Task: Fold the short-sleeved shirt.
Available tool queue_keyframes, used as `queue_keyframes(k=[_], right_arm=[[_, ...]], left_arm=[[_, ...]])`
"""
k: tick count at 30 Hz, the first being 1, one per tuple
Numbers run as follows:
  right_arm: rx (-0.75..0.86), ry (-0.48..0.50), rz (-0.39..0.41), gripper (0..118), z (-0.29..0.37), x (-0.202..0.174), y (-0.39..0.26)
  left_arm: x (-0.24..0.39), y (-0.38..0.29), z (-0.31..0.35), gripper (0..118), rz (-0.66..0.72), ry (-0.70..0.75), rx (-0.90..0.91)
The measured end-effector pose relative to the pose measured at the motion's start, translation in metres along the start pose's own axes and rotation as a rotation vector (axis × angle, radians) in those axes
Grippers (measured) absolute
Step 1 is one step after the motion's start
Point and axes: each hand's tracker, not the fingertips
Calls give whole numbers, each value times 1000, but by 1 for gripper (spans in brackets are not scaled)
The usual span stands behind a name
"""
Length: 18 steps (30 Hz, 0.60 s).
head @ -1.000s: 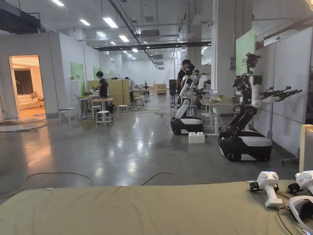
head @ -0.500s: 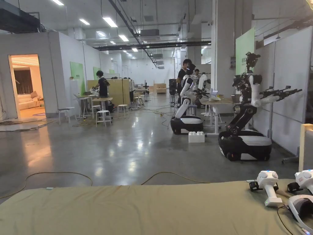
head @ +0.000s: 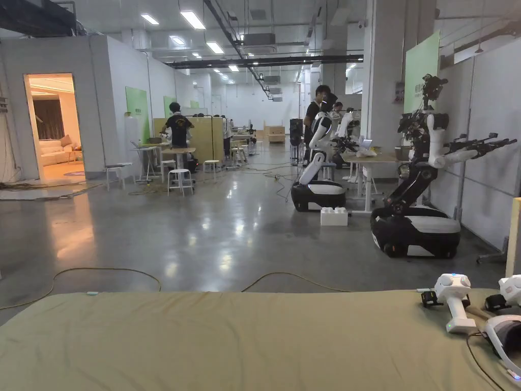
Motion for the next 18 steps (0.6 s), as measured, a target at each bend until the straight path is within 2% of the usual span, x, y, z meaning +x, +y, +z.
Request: queue_keyframes(k=[2, 3, 4, 5, 6, 7, 9, 10, 12, 15, 16, 18], right_arm=[[39, 7, 353, 0, 0, -23, -13], [69, 14, 519, 0, 1, -36, -24], [106, 36, 652, 0, 2, -48, -34], [133, 74, 747, 0, 4, -56, -46], [144, 124, 802, 0, 6, -63, -53], [146, 162, 806, 0, 7, -68, -58], [125, 190, 740, 0, 8, -68, -63], [90, 186, 690, 0, 7, -67, -60], [51, 130, 510, 0, -1, -53, -51], [-65, 60, -26, 0, -15, -19, -33], [-97, 49, -243, 0, -18, -6, -33], [-187, 47, -730, 0, -18, 14, -39]], left_arm=[[37, -20, -2, 0, -446, -23, 40], [50, -31, 0, 0, -540, -60, 73], [55, -34, 4, 0, -610, -114, 107], [63, -39, 6, 0, -637, -182, 97], [68, -40, 7, 0, -628, -206, 68], [72, -38, 10, 0, -623, -306, -4], [73, -45, 14, 0, -550, -359, -33], [66, -43, 17, 0, -445, -368, 25], [45, -31, 15, 0, -250, -303, 20], [-19, -13, 0, 0, 302, -228, -71], [-39, -22, -6, 0, 537, -223, -90], [-65, -45, -9, 0, 988, -216, -104]])
